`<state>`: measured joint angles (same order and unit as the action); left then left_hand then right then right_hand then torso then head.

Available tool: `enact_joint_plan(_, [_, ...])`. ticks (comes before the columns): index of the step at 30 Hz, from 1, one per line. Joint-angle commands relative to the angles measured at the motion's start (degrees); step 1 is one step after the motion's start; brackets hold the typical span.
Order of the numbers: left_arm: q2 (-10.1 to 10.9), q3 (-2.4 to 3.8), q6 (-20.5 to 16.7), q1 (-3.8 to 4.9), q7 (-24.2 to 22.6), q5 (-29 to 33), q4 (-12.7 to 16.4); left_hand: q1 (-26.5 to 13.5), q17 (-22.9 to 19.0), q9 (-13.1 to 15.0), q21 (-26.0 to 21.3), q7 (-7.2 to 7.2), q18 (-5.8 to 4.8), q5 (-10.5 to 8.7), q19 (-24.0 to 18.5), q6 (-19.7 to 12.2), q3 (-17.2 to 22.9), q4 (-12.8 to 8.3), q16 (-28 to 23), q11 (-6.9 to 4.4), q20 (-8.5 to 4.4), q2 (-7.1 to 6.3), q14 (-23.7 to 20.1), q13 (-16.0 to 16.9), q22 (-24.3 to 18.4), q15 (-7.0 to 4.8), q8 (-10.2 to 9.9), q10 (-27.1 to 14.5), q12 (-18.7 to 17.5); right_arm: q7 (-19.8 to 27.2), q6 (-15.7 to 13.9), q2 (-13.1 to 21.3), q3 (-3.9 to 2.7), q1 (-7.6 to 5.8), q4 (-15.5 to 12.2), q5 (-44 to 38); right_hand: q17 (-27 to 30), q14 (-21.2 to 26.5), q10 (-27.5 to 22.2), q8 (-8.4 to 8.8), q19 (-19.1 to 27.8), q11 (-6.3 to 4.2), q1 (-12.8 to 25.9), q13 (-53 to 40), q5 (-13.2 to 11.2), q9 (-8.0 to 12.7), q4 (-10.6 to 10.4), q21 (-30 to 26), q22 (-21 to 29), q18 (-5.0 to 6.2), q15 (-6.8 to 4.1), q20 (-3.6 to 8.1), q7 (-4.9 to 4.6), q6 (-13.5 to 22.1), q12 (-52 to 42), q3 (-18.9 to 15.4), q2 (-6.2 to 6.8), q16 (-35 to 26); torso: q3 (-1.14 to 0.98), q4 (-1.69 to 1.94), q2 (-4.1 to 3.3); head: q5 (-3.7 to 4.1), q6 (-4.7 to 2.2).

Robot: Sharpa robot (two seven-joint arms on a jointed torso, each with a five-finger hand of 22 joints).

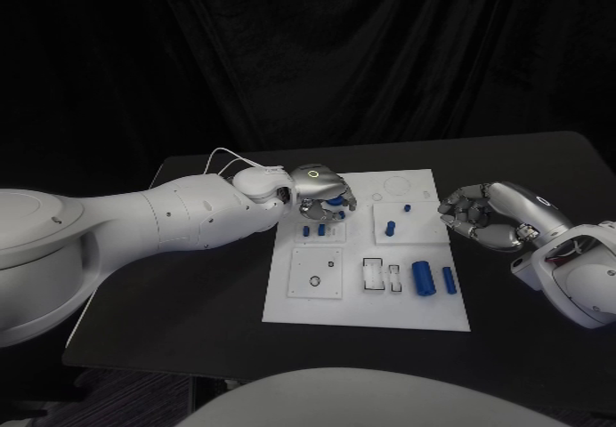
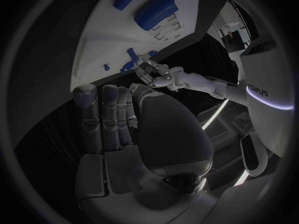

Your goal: Assemble the parts on the task board

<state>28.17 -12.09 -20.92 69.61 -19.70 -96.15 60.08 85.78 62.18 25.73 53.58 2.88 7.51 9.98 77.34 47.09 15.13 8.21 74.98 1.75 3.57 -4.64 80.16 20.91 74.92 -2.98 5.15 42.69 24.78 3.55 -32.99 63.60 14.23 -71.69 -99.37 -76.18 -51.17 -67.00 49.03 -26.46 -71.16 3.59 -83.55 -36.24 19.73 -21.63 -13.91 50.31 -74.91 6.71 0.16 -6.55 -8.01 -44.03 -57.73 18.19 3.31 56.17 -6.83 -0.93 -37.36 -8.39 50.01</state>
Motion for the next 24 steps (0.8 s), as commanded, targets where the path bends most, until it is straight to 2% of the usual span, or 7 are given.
enact_joint_plan(1, [-0.52, 0.05, 0.93, -0.31, 0.13, -0.09, -0.39, 0.45, -0.06, -0.09, -0.33, -0.1, -0.61, 0.32, -0.15, 0.03, 0.12, -0.36, 0.06, -0.01, -0.24, 0.05, -0.25, -0.08, 3.93, 0.01, -0.28, 0.33, -0.23, 0.11, -0.36, -0.02, -0.02, 0.14, -0.03, -0.02, -0.07, -0.4, 0.27, 0.28, -0.37, 0.22, -0.24, 0.06, 0.28, 0.1, -0.25, 0.25, -4.89, 0.76, 0.18, -0.01, -0.04, -0.26, 0.08, -0.06, -0.33, 0.35, -0.01, -0.02, -0.02, 0.01, -0.01])
enact_joint_plan(9, [-1.59, 0.05, 0.85, -1.12, 0.3, -0.09, -1.96, 0.99, -0.22, -0.21, -0.57, -0.97, -0.61, 0.85, -0.18, 0.57, 0.82, -1.0, 0.08, 0.21, -0.22, 0.16, -0.39, -0.32, 4.04, 0.1, -0.24, 0.93, -0.45, -0.08, -0.07, -0.11, -0.02, 0.15, -0.02, -0.02, 0.02, -0.43, 0.34, 0.38, -0.42, 0.21, -0.25, 0.07, 0.44, 0.14, -0.24, 0.18, -4.89, 0.78, 0.15, 0.02, -0.03, -0.34, 0.07, -0.1, -0.29, 0.31, -0.04, -0.11, -0.01, 0.08, -0.01])
enact_joint_plan(24, [-1.65, 0.06, 0.14, -1.55, 0.58, -0.09, -2.62, 1.43, -0.27, 0.01, -0.67, -1.17, -0.59, 1.2, -0.17, 1.88, 1.48, -1.64, 0.16, 0.02, -0.23, 0.38, -0.48, -0.45, 4.2, 0.04, 0.41, 2.05, -0.42, -0.27, 0.36, -0.22, -0.02, 0.23, 0.1, -0.02, 0.02, -0.43, 0.34, 0.38, -0.42, 0.21, -0.25, 0.07, 0.44, 0.14, -0.24, 0.18, -4.89, 0.78, 0.15, 0.02, -0.03, -0.34, 0.07, -0.1, -0.29, 0.31, -0.01, -0.07, -0.05, 0.04, -0.01])
